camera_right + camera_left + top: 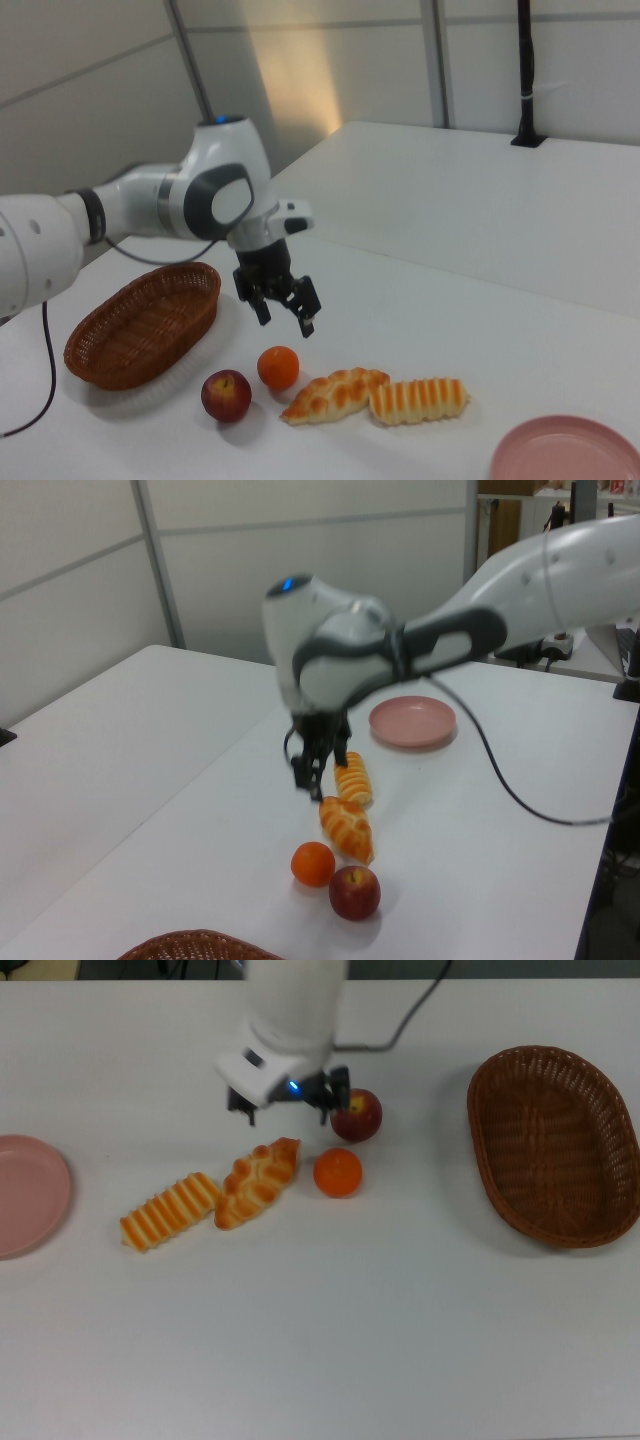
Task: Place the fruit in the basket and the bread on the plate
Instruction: 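Move the gripper down over the orange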
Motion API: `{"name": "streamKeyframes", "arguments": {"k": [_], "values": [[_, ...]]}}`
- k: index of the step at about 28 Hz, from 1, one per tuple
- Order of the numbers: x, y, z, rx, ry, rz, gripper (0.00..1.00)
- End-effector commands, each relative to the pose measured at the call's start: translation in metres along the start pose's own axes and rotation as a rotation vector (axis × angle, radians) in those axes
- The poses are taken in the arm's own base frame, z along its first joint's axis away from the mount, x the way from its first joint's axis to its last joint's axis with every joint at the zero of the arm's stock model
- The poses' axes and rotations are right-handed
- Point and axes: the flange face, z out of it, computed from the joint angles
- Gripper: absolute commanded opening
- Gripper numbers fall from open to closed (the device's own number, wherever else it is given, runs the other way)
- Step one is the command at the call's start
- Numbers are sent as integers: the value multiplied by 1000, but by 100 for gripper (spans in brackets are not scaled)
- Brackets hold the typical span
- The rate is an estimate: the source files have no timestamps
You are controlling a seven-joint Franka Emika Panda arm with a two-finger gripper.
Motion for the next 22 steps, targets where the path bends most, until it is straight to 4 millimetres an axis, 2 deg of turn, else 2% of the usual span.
{"name": "streamKeyframes", "arguments": {"k": [1, 5, 9, 15, 22], "values": [[3, -32, 40, -74, 18, 26, 100], [4, -35, 52, -82, 14, 40, 100], [5, -38, 51, -80, 23, 89, 100], [-4, -66, 67, -86, 21, 69, 100], [-11, -85, 76, -104, 9, 57, 100]]}}
